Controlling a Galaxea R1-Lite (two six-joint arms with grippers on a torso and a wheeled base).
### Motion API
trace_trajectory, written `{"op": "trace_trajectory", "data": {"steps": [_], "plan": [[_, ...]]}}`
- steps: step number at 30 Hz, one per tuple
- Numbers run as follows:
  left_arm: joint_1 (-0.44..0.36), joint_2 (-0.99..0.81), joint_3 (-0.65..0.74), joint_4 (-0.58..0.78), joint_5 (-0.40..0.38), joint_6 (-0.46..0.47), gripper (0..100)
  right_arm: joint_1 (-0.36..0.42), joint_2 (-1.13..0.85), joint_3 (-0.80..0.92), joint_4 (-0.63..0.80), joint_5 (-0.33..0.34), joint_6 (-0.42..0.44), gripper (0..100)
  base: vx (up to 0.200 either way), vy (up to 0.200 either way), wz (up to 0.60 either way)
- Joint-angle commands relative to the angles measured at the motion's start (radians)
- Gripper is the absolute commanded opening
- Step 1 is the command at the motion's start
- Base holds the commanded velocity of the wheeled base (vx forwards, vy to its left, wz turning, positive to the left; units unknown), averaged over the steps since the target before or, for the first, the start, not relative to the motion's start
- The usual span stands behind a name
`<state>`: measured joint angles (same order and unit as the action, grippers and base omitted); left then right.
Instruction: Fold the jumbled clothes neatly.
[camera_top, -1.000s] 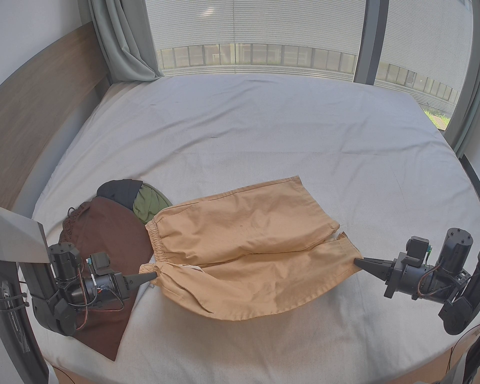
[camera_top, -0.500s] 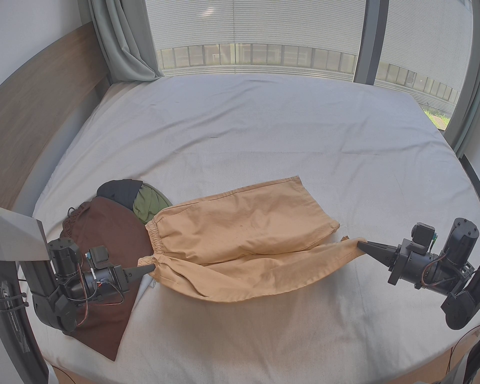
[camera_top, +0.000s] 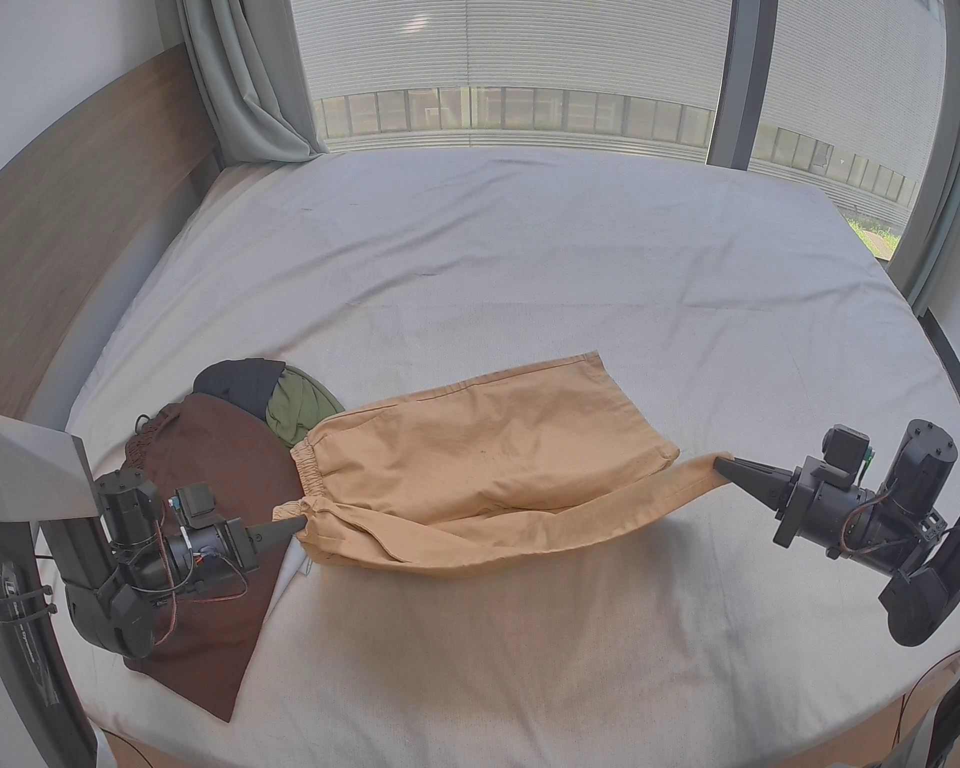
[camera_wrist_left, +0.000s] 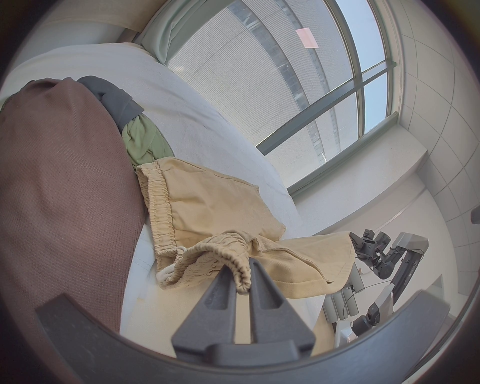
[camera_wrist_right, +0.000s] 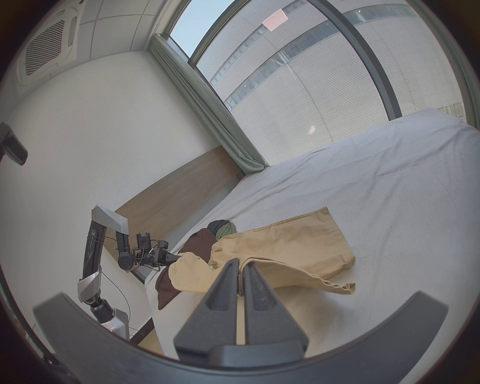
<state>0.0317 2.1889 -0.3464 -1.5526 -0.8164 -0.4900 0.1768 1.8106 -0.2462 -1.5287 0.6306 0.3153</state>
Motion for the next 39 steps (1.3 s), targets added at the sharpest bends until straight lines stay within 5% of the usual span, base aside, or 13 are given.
{"op": "trace_trajectory", "data": {"steps": [1,17,23,39], "plan": [[0.001,-0.015,-0.005,-0.001,0.0,-0.005,0,0.001,0.006,-0.022,-0.001,0.0,0.01,0,0.0,0.0,0.0],[0.001,-0.037,-0.02,0.0,0.006,-0.039,0,0.009,0.11,-0.153,-0.002,-0.029,0.05,0,0.0,0.0,0.0],[-0.007,-0.035,-0.052,0.0,0.079,-0.079,0,0.003,0.138,-0.263,0.001,-0.029,0.146,0,0.0,0.0,0.0],[-0.012,-0.029,-0.114,0.0,0.148,-0.16,0,-0.007,0.197,-0.528,0.163,-0.028,0.162,0,0.0,0.0,0.0]]}}
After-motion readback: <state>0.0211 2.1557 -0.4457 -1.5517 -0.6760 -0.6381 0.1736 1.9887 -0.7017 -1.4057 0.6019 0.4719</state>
